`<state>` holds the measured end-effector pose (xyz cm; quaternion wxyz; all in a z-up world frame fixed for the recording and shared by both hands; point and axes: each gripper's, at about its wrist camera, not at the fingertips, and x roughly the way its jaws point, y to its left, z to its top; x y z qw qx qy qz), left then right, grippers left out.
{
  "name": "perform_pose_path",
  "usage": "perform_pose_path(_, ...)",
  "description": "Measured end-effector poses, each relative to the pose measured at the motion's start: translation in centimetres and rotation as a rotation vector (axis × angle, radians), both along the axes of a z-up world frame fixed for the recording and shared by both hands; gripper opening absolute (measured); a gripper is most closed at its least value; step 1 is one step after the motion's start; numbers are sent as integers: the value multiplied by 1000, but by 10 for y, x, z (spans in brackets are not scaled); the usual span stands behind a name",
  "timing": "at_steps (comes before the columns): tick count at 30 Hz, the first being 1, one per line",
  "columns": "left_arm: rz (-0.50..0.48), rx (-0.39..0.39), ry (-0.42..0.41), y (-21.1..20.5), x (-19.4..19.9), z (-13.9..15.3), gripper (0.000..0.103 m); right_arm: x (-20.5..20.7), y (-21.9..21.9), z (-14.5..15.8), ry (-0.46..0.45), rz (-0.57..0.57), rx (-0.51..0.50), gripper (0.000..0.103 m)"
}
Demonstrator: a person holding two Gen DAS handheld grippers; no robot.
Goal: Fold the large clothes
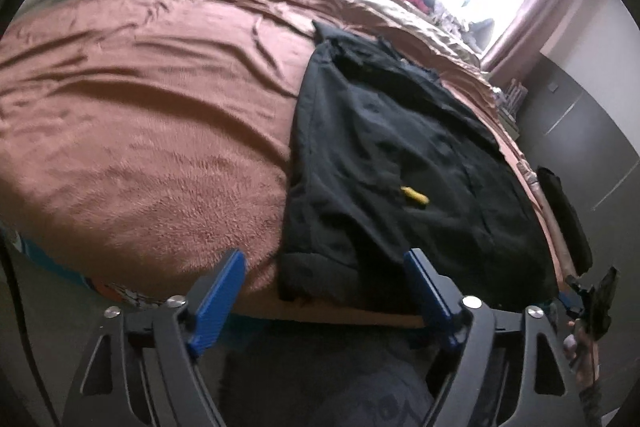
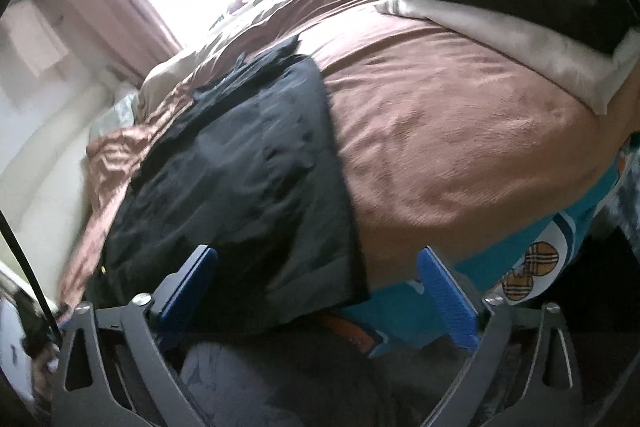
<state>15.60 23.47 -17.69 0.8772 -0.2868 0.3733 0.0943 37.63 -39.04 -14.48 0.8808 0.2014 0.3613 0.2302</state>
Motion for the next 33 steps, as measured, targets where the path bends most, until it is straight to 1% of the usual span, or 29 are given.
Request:
perform_pose_path(1,0,-17,6,3,3,-5,76,5,-5,-3,13,-6,20,96)
perform_pose_path(2,-3,-41,11,6,8,-10,71,8,-8,-6,23,-8,34,93)
perform_pose_path(3,-7,-66,18,9,12,-15,65,12,-10,-9,33,-7,50,86)
perform_pose_path(4,-8,-84,21,12,15,-19,63,17,-12,-12,45,3,71,81)
perform_pose_path(5,-8,-94,20,13,18,-21,61,22,-13,-16,60,17,93,73)
perform_pose_path(7,-9,-116,5,16,22,-21,60,32,-14,-25,86,46,153,71)
perform_pose_path(10,-12,-180,-11,21,29,-25,58,34,-16,-28,69,59,205,71)
perform_pose_path(13,-14,-255,-31,23,32,-30,55,32,-19,-36,88,83,283,70)
perform_pose_path(14,-16,-291,-43,23,31,-33,55,32,-20,-38,94,92,302,67)
perform_pose_path(18,-12,-410,-91,24,20,-39,55,30,-20,-53,146,142,398,47)
perform_pose_path(20,-5,-450,-111,25,17,-39,55,32,-15,-56,151,156,401,46)
perform_pose_path(22,3,-465,-118,25,16,-39,55,36,-11,-53,139,151,392,46)
perform_pose_path(24,14,-476,-127,26,18,-39,54,38,-8,-47,127,143,387,40)
perform_pose_path(25,20,-476,-131,27,19,-38,51,40,-5,-45,124,136,375,39)
perform_pose_path(26,31,-475,-133,28,22,-38,43,41,-3,-44,124,126,359,34)
perform_pose_path(27,47,-476,-126,29,25,-39,34,45,-3,-43,134,105,340,24)
perform_pose_path(28,66,-476,-114,30,26,-41,28,46,-2,-45,146,88,333,17)
perform_pose_path(29,79,-478,-108,31,27,-42,14,46,-4,-45,156,73,335,5)
perform_pose_path(30,90,-480,-110,32,25,-41,9,44,-6,-43,154,66,347,2)
perform_pose_path(31,95,-475,-116,33,24,-39,9,42,-8,-36,130,65,359,1)
perform_pose_path(33,96,-422,-134,33,16,-27,7,32,-13,-19,69,72,352,1)
